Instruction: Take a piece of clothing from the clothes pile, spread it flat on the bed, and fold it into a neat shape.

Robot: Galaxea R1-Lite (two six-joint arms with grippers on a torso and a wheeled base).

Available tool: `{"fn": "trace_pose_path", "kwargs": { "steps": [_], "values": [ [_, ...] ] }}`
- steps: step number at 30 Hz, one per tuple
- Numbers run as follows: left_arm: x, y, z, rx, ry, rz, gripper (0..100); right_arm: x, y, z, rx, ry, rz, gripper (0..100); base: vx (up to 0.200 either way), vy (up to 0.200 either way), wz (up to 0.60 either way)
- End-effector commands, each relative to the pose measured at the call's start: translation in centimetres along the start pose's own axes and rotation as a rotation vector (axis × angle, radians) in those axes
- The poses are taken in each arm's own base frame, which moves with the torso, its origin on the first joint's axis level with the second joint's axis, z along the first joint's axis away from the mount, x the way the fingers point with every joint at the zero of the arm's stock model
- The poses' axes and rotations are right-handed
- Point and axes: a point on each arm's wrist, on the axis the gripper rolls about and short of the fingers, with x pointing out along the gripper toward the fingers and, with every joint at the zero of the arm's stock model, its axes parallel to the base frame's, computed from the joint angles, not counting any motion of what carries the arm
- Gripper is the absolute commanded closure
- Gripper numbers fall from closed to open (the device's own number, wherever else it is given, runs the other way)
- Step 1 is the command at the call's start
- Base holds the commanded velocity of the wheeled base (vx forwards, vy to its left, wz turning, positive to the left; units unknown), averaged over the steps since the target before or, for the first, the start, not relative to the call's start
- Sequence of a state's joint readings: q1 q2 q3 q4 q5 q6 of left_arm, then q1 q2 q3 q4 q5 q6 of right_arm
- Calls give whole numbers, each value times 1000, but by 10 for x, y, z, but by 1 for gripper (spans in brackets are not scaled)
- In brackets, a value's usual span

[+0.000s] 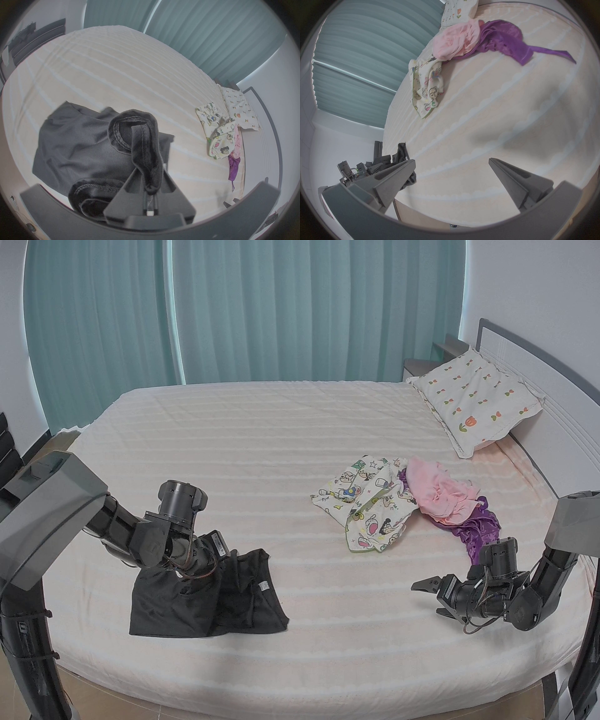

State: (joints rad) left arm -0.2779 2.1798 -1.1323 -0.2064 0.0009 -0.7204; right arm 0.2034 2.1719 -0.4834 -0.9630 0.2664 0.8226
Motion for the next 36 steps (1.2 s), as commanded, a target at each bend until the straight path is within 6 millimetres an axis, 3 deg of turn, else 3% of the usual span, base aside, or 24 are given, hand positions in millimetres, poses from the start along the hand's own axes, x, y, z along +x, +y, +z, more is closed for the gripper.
{"fn": "trace_pose_path", "kwargs": {
  "steps": [1,6,7,16,22,27,36],
  "values": [
    [21,-4,-7,-2,22,9,100,1,-1,-1,0,3,-2,0,0,0,0],
    [42,-10,-1,-47,-46,54,100,1,-1,-1,0,3,-4,0,0,0,0],
    [49,-12,0,-47,-62,64,0,2,1,-2,-3,8,-1,0,0,0,0],
    [43,-22,2,-128,-74,28,0,2,1,-3,-4,11,-3,0,0,0,0],
    [-8,-43,14,-203,-76,-117,0,2,1,-3,-4,11,-3,0,0,0,0],
    [-19,-29,2,-234,-24,-97,0,2,0,-4,-4,12,-4,0,0,0,0],
    [-18,-7,-18,-343,26,-44,0,2,0,-4,-4,12,-4,0,-111,0,0]
  ]
}}
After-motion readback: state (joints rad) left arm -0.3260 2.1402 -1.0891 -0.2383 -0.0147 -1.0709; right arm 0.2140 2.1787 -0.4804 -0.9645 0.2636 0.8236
